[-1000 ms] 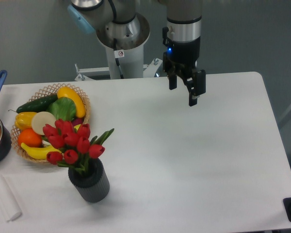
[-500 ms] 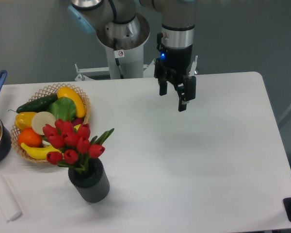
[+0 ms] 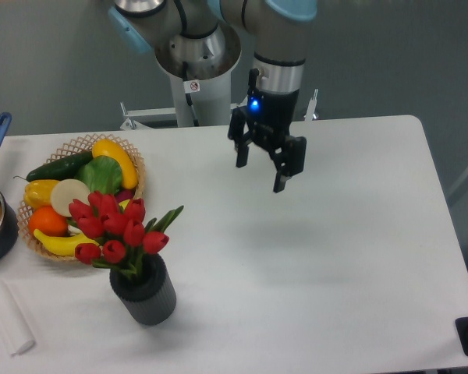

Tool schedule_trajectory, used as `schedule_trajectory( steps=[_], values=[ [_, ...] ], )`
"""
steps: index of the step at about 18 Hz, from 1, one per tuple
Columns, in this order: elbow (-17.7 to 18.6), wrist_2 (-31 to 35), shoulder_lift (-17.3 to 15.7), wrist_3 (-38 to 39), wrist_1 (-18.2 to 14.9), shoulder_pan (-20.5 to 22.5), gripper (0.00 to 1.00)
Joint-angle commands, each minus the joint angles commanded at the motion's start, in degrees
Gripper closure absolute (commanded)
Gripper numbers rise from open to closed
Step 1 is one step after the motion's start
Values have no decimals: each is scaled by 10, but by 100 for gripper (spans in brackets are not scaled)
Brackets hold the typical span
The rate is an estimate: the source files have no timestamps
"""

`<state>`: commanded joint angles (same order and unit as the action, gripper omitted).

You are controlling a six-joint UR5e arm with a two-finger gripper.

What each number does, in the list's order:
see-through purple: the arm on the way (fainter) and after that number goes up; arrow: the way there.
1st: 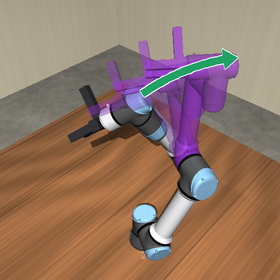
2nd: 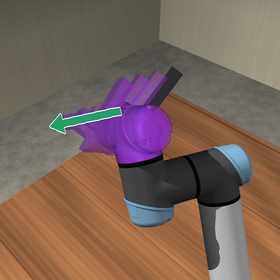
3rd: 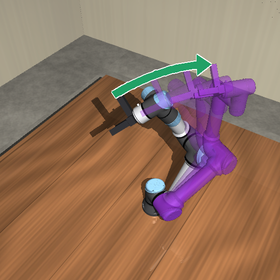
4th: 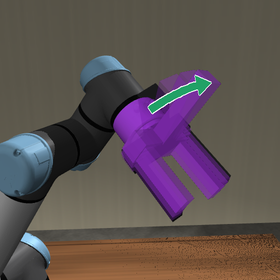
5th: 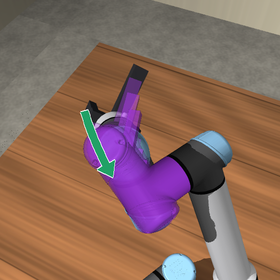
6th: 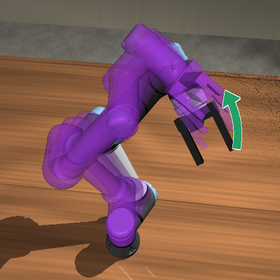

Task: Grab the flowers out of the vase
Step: 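Move the open gripper down and over toward the red tulips in the vase, then lower the gripper around the tulip stems just above the black vase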

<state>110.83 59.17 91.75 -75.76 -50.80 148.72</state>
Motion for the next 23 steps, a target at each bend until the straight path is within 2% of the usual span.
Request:
schedule_trajectory(
  steps=[3,7,9,11,15,19,23],
  values=[
    [-1,-19,22,6,17,-14,0],
    [-2,-63,52,64,51,-30,0],
    [-1,-81,59,79,52,-40,0],
    [1,-125,60,103,52,-41,0],
    [-6,-150,75,101,54,-41,0],
    [-4,-180,99,93,94,-55,0],
    [-3,-203,104,79,97,-63,0]
  ],
)
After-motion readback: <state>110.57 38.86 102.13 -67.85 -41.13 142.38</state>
